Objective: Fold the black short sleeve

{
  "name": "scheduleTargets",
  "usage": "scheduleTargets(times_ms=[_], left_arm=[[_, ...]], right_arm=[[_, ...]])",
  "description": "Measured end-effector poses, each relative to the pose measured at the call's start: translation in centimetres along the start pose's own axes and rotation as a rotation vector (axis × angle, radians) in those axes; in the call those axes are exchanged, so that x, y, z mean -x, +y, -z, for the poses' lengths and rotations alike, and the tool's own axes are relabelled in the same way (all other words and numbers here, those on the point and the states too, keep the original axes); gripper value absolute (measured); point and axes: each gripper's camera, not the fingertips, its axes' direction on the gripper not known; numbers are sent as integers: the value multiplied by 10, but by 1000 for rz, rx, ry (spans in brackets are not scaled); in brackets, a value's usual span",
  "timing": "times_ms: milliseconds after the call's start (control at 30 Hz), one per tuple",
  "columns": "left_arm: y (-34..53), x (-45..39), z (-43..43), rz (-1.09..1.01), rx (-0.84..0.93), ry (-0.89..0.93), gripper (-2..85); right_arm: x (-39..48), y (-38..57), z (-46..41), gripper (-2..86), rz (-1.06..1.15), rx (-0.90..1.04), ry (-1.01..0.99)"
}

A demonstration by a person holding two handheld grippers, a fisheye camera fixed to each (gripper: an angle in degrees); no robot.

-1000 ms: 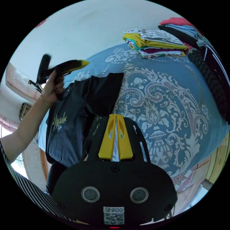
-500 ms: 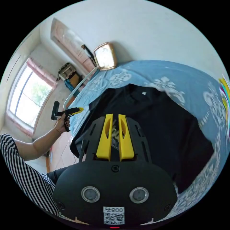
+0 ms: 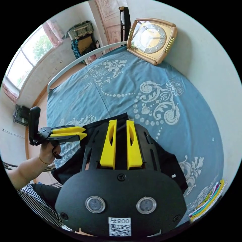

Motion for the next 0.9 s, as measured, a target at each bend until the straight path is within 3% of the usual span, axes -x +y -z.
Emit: scheduleTargets(times_ms=[200,533,767,900], left_arm=[[17,24,64,30,-98,-69,81],[16,63,129,1,-20,-32,31],[42,72,215,-69,-171,-37,21],[57,83,243,-58,-188,-76,21]], right_arm=[[23,-57,-53,74,71,83,45],[66,-103,-108,19,160,181,103],[101,-114,-81,11,272,-33,23],[122,-117,-82,11,347,-55,-9]])
